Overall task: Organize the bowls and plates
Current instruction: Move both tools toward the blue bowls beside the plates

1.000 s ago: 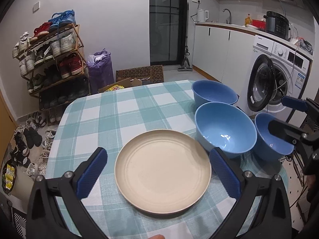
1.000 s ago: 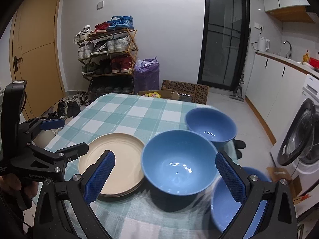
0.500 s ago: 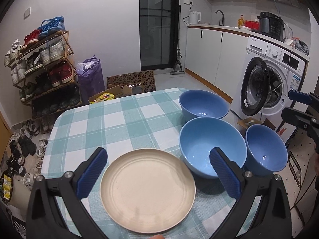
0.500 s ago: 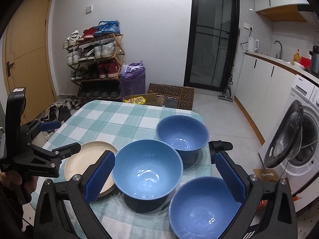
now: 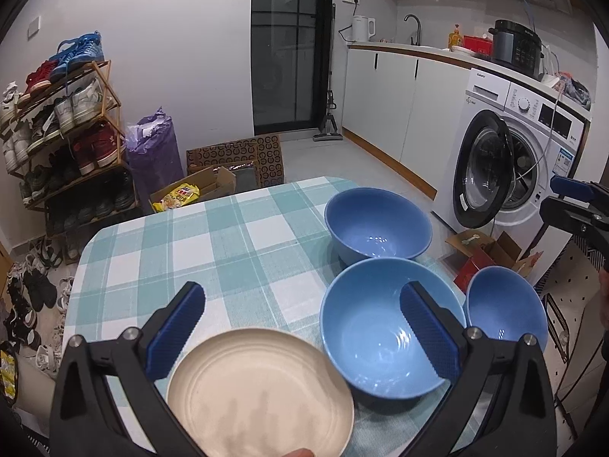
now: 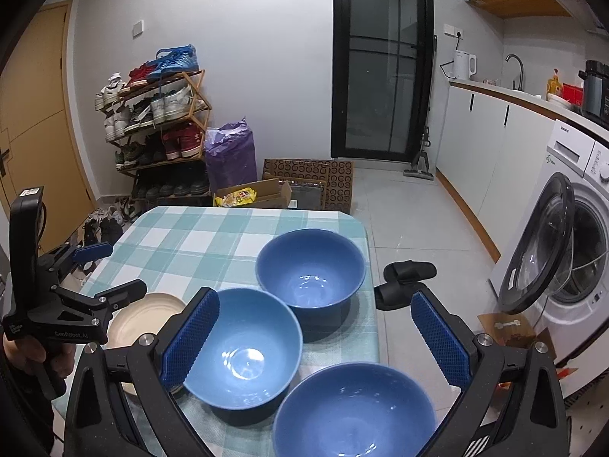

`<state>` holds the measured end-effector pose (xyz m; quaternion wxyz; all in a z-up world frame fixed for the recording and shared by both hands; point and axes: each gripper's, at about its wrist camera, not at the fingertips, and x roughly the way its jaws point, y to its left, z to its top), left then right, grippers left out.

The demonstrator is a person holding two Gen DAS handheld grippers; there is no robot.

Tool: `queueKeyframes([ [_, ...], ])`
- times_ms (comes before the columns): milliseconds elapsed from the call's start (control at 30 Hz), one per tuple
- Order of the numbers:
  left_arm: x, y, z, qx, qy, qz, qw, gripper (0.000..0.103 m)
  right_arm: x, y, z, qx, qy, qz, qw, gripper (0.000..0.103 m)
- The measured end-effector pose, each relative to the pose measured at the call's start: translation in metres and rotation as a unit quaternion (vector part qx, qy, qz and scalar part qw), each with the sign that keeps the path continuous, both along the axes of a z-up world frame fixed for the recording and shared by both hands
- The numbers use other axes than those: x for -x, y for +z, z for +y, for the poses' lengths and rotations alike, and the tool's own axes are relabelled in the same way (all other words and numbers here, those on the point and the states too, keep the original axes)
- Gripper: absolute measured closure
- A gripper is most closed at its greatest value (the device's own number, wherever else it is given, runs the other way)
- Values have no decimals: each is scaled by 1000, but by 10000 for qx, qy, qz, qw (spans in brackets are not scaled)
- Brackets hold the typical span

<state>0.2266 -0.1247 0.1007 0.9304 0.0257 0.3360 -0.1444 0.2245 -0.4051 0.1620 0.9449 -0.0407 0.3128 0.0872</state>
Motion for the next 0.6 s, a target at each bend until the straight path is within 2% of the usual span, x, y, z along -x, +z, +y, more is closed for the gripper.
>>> queueKeyframes([
  [600,-83,-9,-48,-174,-211,235,9994,0,-78,-24,-37,-203,-430,573,9972,1],
])
